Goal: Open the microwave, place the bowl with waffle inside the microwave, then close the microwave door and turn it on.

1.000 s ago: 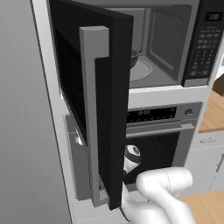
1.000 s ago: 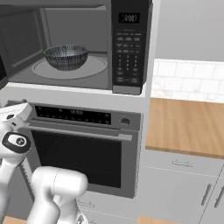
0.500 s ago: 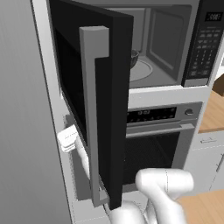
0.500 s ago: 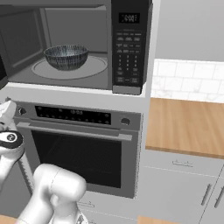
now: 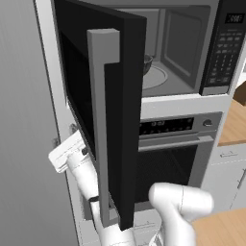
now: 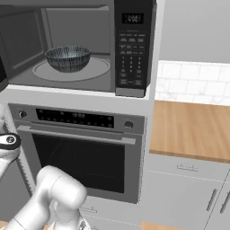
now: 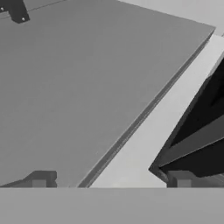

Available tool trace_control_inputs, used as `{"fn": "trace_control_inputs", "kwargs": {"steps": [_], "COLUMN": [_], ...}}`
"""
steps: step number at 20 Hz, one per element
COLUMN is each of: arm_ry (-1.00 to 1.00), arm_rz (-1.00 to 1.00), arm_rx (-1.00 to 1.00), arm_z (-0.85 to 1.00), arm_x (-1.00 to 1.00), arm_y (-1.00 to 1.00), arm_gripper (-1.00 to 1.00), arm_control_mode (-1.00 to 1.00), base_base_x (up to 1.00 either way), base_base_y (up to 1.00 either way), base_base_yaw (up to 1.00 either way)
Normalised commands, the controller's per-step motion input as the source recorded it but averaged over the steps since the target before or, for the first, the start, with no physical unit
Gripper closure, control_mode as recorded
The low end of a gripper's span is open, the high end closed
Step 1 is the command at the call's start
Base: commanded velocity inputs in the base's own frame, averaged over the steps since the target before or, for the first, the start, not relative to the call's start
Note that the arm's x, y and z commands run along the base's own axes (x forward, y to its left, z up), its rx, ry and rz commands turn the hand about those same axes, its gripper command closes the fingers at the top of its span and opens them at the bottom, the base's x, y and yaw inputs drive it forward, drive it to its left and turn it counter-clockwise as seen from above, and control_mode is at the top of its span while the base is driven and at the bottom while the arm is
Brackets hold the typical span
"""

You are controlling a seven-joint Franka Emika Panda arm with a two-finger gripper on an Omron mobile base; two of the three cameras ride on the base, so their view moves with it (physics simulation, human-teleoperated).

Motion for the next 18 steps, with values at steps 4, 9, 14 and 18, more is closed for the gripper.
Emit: {"fn": "trace_control_inputs", "kwargs": {"steps": [4,9,14,18], "arm_ry": [-0.21,-0.32,-0.37,-0.35], "arm_rz": [0.0,0.0,0.0,0.0], "arm_rx": [-0.07,-0.04,0.0,0.05], "arm_z": [-0.16,0.0,0.0,0.0], "arm_x": [-0.26,-0.57,-0.76,-0.65], "arm_y": [0.74,0.62,0.31,0.0], "arm_gripper": [-1.0,-1.0,-1.0,-1.0], "arm_control_mode": [-1.0,-1.0,-1.0,-1.0], "base_base_x": [0.0,0.0,0.0,0.0], "base_base_y": [0.0,0.0,0.0,0.0], "base_base_yaw": [0.0,0.0,0.0,0.0]}}
